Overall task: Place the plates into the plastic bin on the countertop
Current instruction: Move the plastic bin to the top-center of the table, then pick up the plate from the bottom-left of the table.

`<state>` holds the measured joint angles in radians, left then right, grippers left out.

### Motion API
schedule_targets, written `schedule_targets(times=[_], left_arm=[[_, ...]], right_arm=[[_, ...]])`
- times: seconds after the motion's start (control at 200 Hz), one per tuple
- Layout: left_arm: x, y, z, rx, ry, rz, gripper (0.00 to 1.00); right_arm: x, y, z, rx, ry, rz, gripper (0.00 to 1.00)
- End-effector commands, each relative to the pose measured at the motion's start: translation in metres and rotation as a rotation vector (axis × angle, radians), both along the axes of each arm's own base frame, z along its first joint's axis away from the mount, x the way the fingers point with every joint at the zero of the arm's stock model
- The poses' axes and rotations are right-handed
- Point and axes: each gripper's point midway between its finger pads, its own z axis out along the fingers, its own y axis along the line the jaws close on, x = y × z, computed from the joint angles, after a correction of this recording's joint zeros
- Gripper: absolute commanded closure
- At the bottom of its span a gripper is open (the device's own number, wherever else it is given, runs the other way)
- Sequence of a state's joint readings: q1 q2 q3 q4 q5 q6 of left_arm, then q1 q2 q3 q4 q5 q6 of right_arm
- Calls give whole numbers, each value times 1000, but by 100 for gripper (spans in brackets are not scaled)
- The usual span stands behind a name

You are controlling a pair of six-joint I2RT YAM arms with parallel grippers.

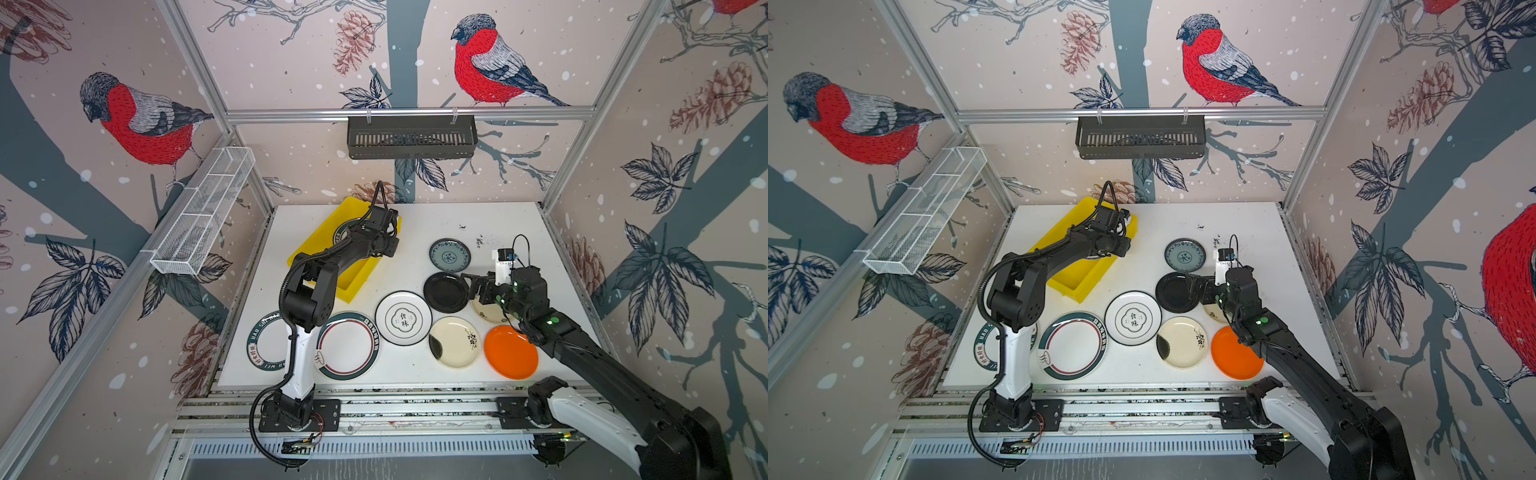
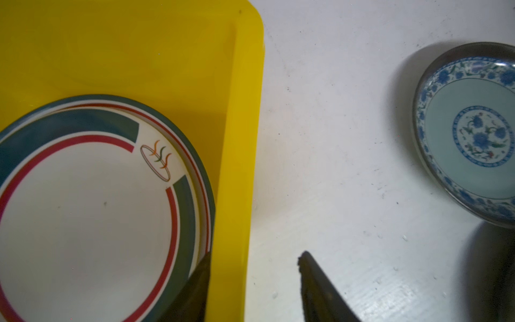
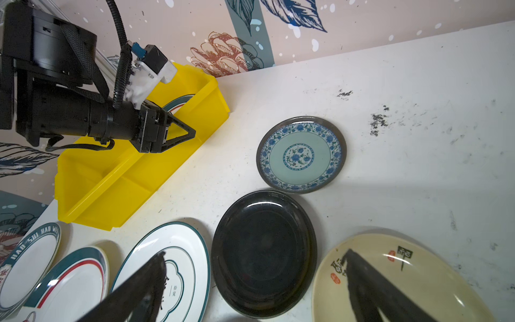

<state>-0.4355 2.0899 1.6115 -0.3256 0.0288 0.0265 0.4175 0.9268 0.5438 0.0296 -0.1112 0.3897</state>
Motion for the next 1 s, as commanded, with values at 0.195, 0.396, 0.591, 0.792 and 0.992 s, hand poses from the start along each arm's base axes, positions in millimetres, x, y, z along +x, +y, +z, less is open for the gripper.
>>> schedule_targets(times=[0.195, 0.396, 0.591, 0.792, 0.992], left_arm=[[-8, 4, 63, -102, -113, 60, 6], [-31, 45, 104, -174, -208, 296, 2], [-78, 80, 126, -251, -237, 442, 2], [-127, 108, 133, -328, -284, 502, 2], [-157, 125, 141, -378, -299, 545, 2]], right_arm=[[-47, 36, -26, 41, 127, 212, 1], [-78, 76, -36, 87, 185, 355, 1], [-90, 100, -48, 146, 244, 384, 3], [-103, 132, -36, 240, 216, 433, 5], [-124, 165, -52, 203, 317, 495, 17]])
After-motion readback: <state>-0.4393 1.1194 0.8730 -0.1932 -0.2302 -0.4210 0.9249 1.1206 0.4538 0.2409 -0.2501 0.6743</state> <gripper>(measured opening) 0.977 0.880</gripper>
